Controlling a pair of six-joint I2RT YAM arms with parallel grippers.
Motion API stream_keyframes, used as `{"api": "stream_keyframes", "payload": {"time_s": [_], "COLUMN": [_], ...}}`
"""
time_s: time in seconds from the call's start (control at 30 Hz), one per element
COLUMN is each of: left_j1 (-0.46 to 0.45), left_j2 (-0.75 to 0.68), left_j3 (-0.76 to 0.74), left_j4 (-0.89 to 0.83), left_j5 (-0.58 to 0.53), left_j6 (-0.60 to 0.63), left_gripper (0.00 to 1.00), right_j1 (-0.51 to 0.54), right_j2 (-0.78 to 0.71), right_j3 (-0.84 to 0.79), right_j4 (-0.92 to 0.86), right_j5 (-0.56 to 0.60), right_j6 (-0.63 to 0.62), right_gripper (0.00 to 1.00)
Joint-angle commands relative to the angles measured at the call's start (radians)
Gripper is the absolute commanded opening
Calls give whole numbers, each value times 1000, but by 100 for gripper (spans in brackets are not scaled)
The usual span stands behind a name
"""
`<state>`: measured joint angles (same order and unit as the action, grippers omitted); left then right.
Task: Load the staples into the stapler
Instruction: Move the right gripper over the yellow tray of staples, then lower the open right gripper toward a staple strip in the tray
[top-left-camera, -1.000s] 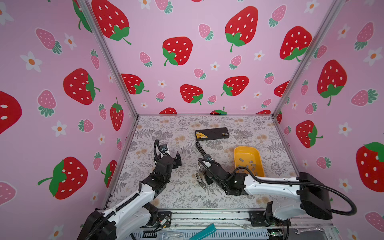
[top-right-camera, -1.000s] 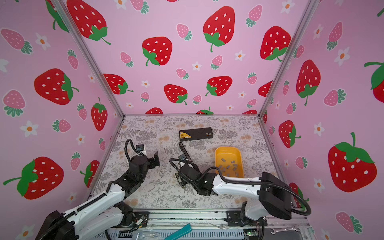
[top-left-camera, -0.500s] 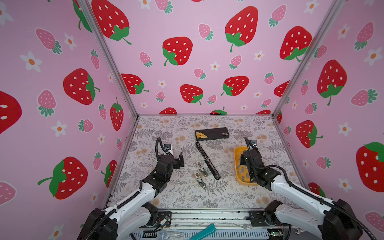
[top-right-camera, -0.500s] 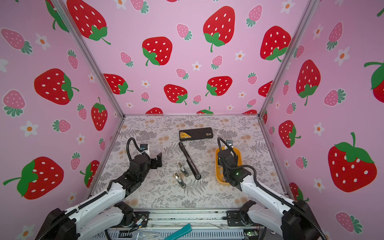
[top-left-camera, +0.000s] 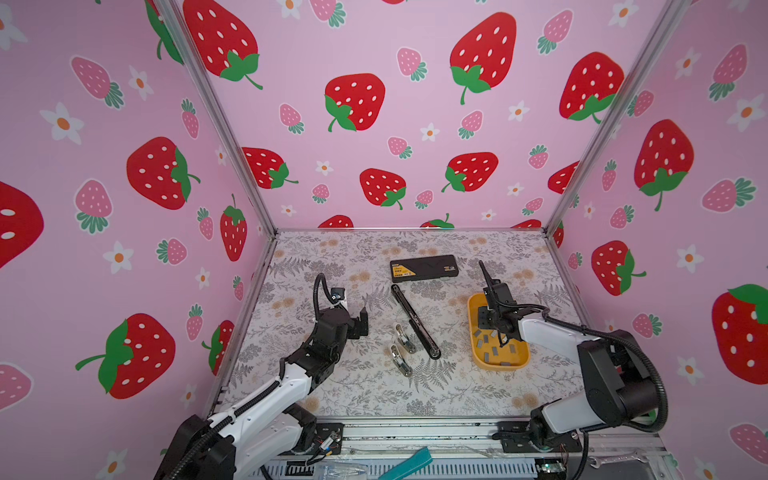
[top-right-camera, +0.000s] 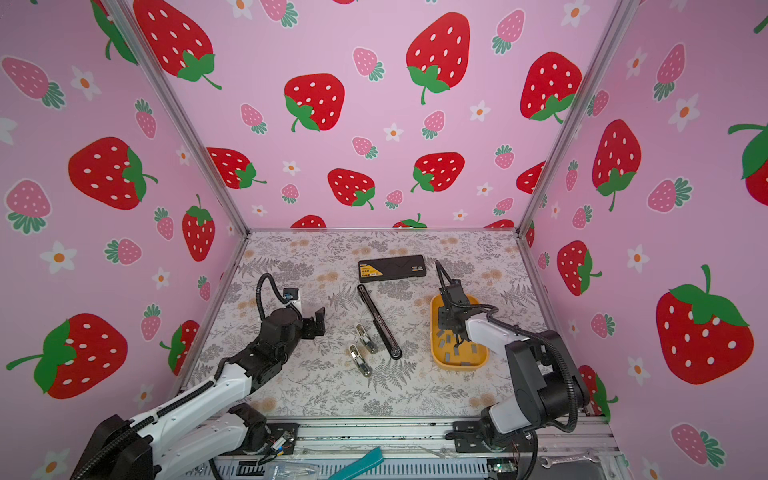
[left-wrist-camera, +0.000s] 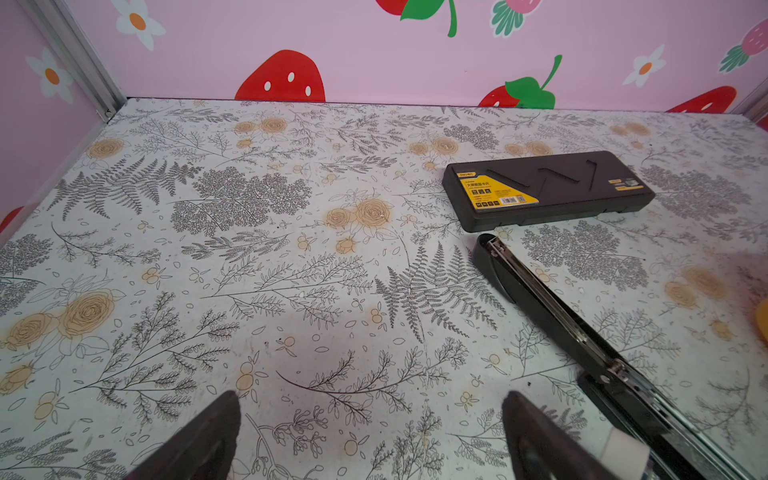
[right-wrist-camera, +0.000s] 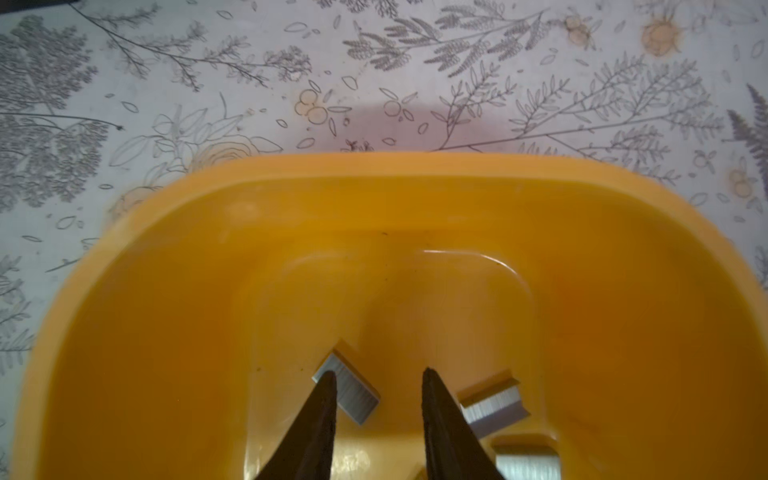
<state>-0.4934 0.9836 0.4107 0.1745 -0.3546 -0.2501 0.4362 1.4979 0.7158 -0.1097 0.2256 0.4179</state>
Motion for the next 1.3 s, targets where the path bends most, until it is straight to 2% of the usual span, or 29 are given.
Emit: {"api": "stream_keyframes", "payload": {"time_s": [0.0, 0.27, 0.73, 1.13, 1.27], "left_j1": [4, 3, 5, 4, 5], "left_j2": [-1, 7, 17, 18, 18], "left_j3": [36, 40, 42, 43, 43], "left_j4": [-3, -6, -3, -4, -4], "left_j5": [0, 5, 22, 26, 26], "left_j6": [1, -3, -12, -13, -11], "left_gripper": [99, 99, 99, 99, 99], "right_j1": [-8, -12, -11, -11, -10], "right_j2": [28, 94, 9, -22, -38], "right_j3": [28, 34, -38, -67, -61], "right_j4": [5, 11, 0, 24, 6], "right_j5": [-53, -74, -95, -171, -131], "right_j6": [-24, -25, -5, -7, -4], "right_gripper": [39, 39, 40, 33, 31]}}
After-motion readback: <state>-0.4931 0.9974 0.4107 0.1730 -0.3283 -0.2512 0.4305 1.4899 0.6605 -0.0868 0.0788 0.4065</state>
